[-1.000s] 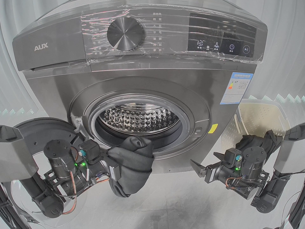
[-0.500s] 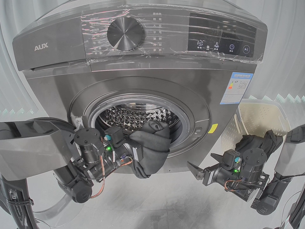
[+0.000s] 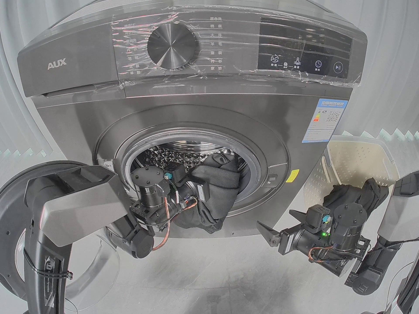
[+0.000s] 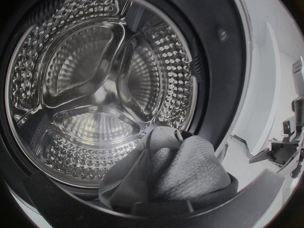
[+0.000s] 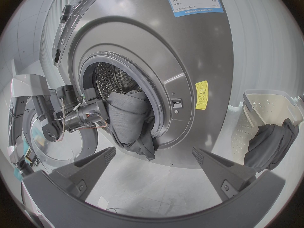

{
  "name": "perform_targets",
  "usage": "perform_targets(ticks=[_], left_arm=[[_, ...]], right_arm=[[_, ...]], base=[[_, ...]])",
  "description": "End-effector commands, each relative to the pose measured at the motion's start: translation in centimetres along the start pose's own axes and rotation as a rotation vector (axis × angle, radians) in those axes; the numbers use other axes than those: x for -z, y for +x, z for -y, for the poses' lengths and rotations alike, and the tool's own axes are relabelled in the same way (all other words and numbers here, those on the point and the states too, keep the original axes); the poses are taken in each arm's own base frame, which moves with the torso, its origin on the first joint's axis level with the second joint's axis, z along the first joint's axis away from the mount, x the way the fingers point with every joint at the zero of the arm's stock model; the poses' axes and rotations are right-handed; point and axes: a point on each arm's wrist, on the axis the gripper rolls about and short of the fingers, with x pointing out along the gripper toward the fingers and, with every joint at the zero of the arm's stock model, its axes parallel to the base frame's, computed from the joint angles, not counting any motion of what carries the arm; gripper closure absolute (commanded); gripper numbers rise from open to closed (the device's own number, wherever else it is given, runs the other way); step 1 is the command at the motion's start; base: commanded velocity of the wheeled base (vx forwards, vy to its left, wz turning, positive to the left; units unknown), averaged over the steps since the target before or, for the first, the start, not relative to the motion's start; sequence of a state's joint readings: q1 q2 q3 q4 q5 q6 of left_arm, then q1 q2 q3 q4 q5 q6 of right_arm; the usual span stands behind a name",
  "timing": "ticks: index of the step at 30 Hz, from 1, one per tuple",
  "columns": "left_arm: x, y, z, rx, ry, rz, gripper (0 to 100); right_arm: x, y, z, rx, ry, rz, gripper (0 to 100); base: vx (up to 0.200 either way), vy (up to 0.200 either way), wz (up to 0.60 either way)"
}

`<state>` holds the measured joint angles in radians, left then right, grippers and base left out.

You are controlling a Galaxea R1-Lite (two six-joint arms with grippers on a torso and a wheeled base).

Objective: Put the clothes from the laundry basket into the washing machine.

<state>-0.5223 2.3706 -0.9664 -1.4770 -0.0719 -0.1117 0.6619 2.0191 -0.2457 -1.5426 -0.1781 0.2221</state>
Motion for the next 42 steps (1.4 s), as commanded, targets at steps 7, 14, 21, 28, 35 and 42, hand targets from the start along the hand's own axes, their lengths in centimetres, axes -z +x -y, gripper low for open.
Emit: perform_targets(ticks=[7, 14, 21, 28, 35, 42], left_arm=[[0.3, 3.1, -1.7, -0.072, 0.004, -0.072, 100], [0.1, 5.8, -3.1, -0.124, 0.007, -0.058, 100], [-0.2, 6.8, -4.2, -0.189, 0.005, -0.085, 100], [0.6, 8.7, -4.7, -0.241, 0.008, -0.042, 100], [0.1, 10.0, -6.1, -0.334, 0.003, 0.014, 100], [0.4, 9.8, -6.0, -0.334, -0.004, 0.000, 0]], right_arm=[[0.4, 0.2, 0.0, 0.003, -0.001, -0.016, 0], [0.5, 0.2, 0.0, 0.003, 0.000, -0.017, 0], [0.5, 0.2, 0.0, 0.002, 0.000, -0.017, 0], [0.4, 0.2, 0.0, 0.003, 0.000, -0.017, 0], [0.4, 0.2, 0.0, 0.001, 0.000, -0.016, 0], [0.4, 0.2, 0.0, 0.003, 0.000, -0.016, 0]], base=[[0.000, 0.000, 0.00], [0.000, 0.000, 0.00], [0.000, 0.000, 0.00], [0.000, 0.000, 0.00], [0.000, 0.000, 0.00], [0.000, 0.000, 0.00]])
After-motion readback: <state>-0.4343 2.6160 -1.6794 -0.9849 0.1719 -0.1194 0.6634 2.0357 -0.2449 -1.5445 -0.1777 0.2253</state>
